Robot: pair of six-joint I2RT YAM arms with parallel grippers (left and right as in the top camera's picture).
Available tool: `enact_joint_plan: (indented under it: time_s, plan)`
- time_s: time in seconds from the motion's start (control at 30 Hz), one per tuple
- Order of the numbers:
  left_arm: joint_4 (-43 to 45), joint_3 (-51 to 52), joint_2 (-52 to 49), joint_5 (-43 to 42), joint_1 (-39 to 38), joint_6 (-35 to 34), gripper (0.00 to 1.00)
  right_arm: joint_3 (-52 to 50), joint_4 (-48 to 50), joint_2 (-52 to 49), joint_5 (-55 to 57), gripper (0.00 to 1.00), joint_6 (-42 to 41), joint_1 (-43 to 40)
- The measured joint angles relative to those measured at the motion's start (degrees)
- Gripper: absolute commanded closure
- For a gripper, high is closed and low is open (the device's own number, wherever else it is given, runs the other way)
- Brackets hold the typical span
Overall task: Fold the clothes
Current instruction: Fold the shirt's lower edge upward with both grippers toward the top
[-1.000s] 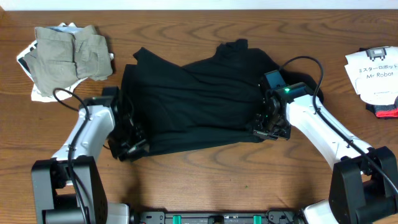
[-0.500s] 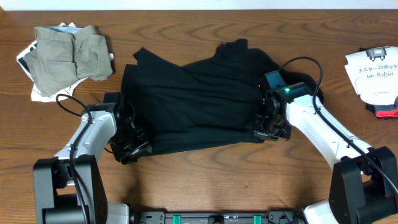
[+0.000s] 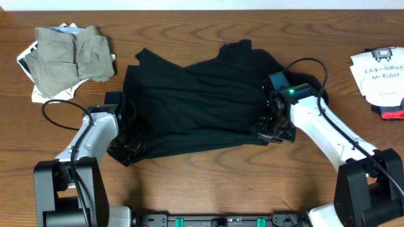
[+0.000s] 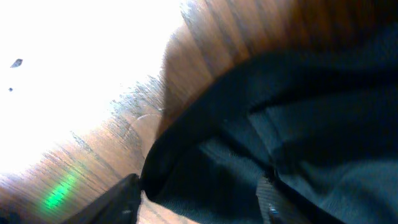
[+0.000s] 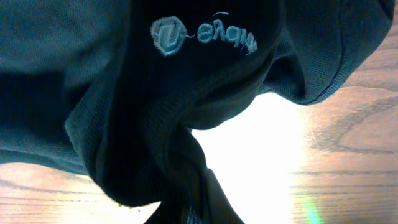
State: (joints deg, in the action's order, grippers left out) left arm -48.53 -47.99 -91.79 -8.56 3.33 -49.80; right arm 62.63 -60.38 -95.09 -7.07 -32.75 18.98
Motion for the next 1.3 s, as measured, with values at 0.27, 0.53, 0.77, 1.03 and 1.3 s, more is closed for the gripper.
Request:
enact_joint_plan:
  time_s: [0.27,0.53,0.77,1.03,1.3]
  plan:
    - [4.7,4.4,0.7,-4.9,0.2,-9.4,0.29,0.0,0.2,0.0,0.0,0.97,0.1,0.0]
    - [8.5,5.8,1.3,-8.0,0.3,-11.3,0.41,0.0,-0.2,0.0,0.0,0.99,0.2,0.0]
    - [8.8,5.8,1.4,-7.9,0.2,-10.3,0.88,0.0,-0.2,0.0,0.0,0.99,0.2,0.0]
    - [5.4,5.7,1.5,-5.9,0.2,-8.0,0.94,0.0,-1.7,0.0,0.0,0.99,0.2,0.0]
    - [-1.4,6.3,1.6,-0.4,0.2,-5.4,0.94,0.0,-4.8,1.6,0.0,0.99,0.2,-0.2]
